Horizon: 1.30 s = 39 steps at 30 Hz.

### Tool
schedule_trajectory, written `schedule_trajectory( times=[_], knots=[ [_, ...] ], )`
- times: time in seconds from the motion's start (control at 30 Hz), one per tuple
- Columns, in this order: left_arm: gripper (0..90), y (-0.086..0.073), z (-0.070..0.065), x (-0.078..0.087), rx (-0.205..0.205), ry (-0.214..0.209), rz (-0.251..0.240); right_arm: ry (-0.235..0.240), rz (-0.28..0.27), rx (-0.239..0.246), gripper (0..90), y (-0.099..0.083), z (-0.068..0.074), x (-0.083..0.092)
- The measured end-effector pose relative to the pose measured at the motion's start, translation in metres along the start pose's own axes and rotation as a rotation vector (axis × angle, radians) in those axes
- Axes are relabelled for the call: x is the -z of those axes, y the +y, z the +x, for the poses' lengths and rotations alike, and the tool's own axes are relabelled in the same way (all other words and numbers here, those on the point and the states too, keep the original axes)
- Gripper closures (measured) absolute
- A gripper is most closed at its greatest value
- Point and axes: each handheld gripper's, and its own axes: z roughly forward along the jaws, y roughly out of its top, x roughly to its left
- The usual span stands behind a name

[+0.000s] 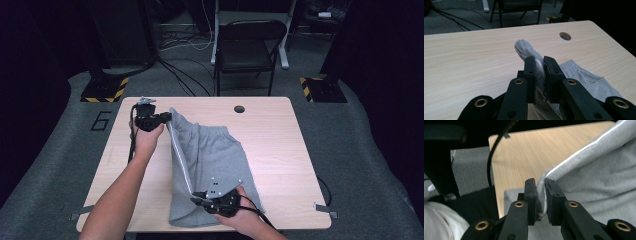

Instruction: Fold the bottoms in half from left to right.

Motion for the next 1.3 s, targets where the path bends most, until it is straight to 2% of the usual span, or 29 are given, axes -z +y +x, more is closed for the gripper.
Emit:
schedule_trajectory(
  times=[0.03,0.1,0.17,0.3,0.33,0.53,0.7,0.87,0.9,0.97,1.07,1.13,1.3],
  knots=[
    [81.1,0.001,0.003,0.002,0.004,0.006,0.008,0.003,-0.009,0.006,79.7,0.004,0.000,-0.001],
    [81.2,0.001,0.007,0.003,0.027,0.017,-0.010,0.018,-0.031,0.005,79.7,0.013,0.000,-0.003],
    [81.2,0.003,0.010,0.005,0.029,0.025,-0.005,0.026,-0.053,0.002,79.7,0.022,0.000,-0.004],
    [81.1,0.008,0.009,0.003,0.026,0.027,0.001,0.026,-0.055,0.028,79.7,0.031,0.001,-0.004],
    [81.1,0.010,0.007,0.001,0.011,0.023,0.015,0.026,-0.052,0.031,79.7,0.031,0.001,-0.003],
    [81.1,0.012,-0.012,-0.018,-0.007,0.008,0.016,-0.014,-0.043,0.010,80.1,0.017,-0.007,0.014],
    [81.1,0.015,-0.033,-0.031,-0.011,-0.011,-0.002,-0.041,-0.034,-0.029,80.6,-0.001,-0.013,0.032],
    [81.1,0.017,-0.049,-0.046,-0.027,-0.038,0.002,-0.083,-0.045,-0.066,80.6,-0.014,-0.014,0.049],
    [81.1,0.017,-0.049,-0.046,-0.027,-0.038,0.002,-0.083,-0.045,-0.066,80.6,-0.014,-0.014,0.049],
    [81.1,0.018,-0.054,-0.053,-0.032,-0.053,0.007,-0.115,-0.032,-0.070,80.6,-0.021,-0.015,0.057],
    [81.1,0.018,-0.059,-0.058,-0.031,-0.057,0.005,-0.123,-0.026,-0.075,80.7,-0.024,-0.017,0.060],
    [81.1,0.018,-0.064,-0.064,-0.040,-0.069,0.005,-0.137,-0.026,-0.116,81.0,-0.030,-0.020,0.067],
    [81.1,0.019,-0.074,-0.071,-0.063,-0.077,0.009,-0.159,-0.026,-0.139,81.2,-0.035,-0.020,0.074]
  ],
)
